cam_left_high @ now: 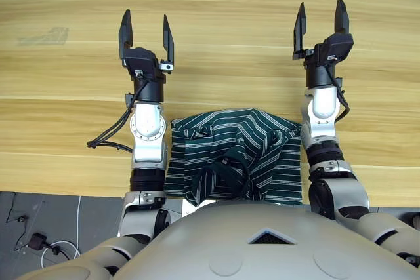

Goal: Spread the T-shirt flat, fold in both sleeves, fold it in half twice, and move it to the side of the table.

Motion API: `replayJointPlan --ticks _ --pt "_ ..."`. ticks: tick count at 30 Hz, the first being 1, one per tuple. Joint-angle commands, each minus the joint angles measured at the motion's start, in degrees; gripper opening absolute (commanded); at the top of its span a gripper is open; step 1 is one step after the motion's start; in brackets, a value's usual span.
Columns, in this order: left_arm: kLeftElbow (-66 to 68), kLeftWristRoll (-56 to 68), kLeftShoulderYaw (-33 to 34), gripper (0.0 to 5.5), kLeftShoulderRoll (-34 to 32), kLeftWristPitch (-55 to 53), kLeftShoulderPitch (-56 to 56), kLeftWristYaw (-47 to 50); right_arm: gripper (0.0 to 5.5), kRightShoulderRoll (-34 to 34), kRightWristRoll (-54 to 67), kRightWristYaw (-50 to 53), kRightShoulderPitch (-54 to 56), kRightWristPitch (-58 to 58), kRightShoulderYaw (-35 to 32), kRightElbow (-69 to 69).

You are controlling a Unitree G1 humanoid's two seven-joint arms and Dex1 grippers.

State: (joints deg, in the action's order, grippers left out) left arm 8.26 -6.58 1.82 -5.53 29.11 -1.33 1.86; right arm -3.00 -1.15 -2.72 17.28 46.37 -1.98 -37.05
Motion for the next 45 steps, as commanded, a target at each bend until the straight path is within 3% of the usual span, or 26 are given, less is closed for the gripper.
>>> replayJointPlan --ticks 1,22,26,29,32,37,40,45 --pt "0.2 0.0 0.0 3.33 0.0 -0.4 -0.6 0.2 3.73 -0.1 -0.1 0.0 0.7 0.1 0.0 -0.2" --pt "-0.9 0.0 0.0 3.33 -0.6 -0.2 0.0 -0.5 3.73 -0.1 -0.3 -0.1 0.2 0.2 0.1 0.6" --pt "-6.0 4.9 0.8 3.33 -2.5 -5.5 2.5 -4.8 3.73 0.0 0.0 -0.5 1.4 0.0 0.3 -0.5" --pt "-15.0 12.3 0.2 3.33 -7.6 -12.0 8.0 -13.9 3.73 0.1 0.2 -0.4 2.0 -0.3 0.3 -0.9" --pt "-23.0 22.4 -0.6 3.33 -18.5 -17.3 19.9 -30.9 3.73 0.3 -0.1 0.0 1.8 -0.7 0.4 -0.1" --pt "-27.2 35.5 6.0 3.33 -32.3 -24.6 37.0 -51.9 3.73 0.3 -0.3 0.6 1.5 -1.8 0.2 1.4" --pt "-31.1 41.6 8.5 3.33 -35.5 -27.0 43.2 -59.9 3.73 0.4 -0.5 0.9 1.2 -2.4 0.3 2.4" --pt "-31.9 37.9 6.3 3.33 -35.8 -26.3 46.8 -63.9 3.73 0.9 -0.8 1.2 1.0 -3.6 0.8 3.8"
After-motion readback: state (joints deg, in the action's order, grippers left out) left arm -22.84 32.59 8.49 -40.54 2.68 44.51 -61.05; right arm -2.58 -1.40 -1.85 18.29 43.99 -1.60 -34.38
